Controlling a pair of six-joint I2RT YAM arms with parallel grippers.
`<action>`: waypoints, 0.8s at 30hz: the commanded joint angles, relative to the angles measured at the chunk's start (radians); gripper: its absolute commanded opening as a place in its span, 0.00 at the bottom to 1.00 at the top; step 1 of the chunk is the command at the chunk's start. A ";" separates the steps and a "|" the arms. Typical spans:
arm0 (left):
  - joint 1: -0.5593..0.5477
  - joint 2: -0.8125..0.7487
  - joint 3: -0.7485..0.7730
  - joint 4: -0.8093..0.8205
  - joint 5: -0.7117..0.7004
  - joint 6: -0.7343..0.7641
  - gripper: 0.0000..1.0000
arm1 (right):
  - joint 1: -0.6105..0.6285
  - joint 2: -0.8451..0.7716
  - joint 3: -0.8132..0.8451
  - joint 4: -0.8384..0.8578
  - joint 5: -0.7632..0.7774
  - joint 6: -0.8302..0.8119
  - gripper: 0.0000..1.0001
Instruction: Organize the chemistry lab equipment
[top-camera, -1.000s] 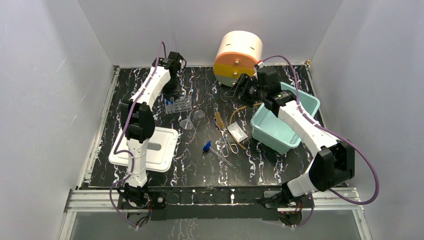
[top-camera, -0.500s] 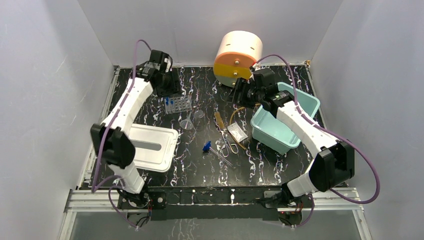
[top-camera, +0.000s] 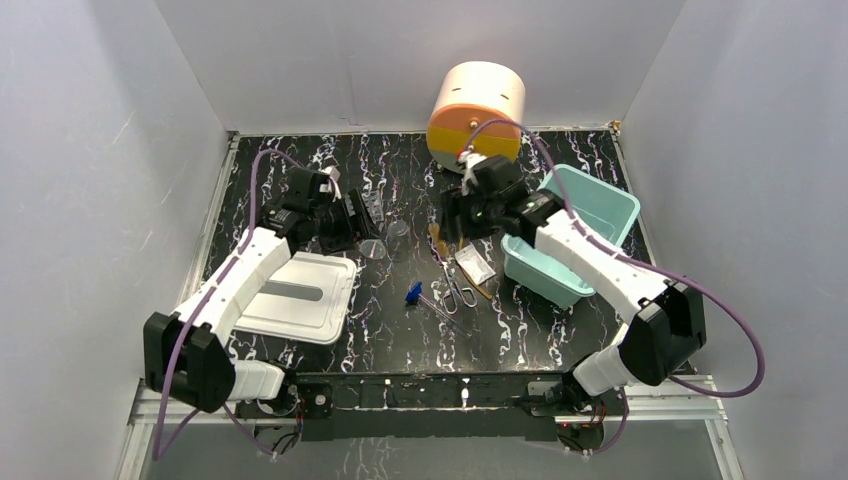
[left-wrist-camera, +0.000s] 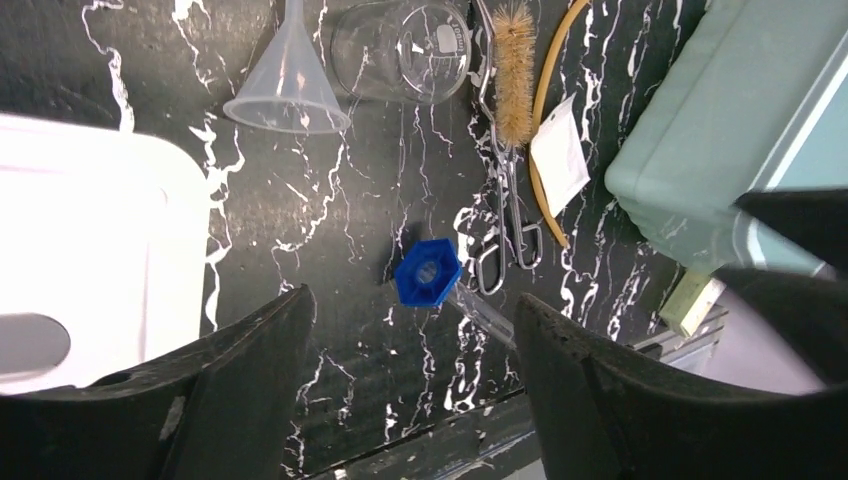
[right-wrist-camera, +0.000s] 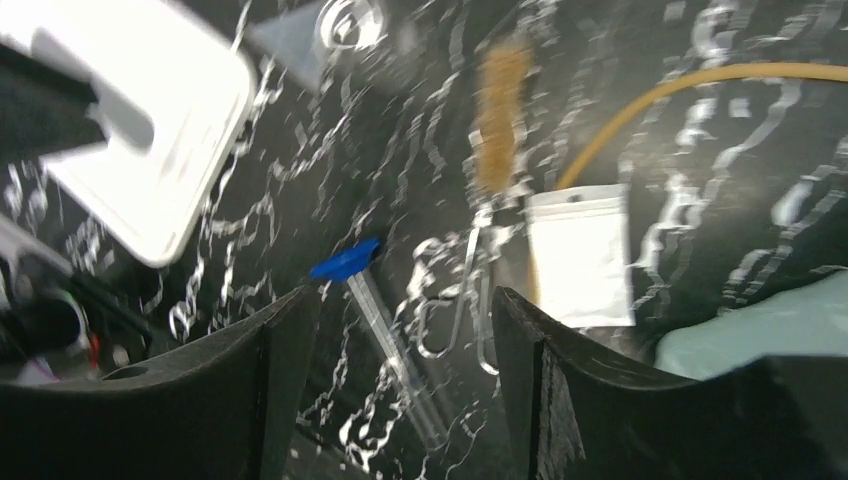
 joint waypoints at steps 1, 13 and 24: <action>0.001 -0.109 -0.028 0.107 -0.059 -0.098 0.75 | 0.205 0.003 -0.022 -0.047 0.083 -0.109 0.73; 0.047 -0.138 0.015 0.105 -0.213 -0.188 0.86 | 0.408 0.090 -0.223 0.030 0.098 -0.122 0.74; 0.071 -0.167 -0.020 0.105 -0.190 -0.238 0.87 | 0.420 0.214 -0.238 0.151 0.097 -0.138 0.64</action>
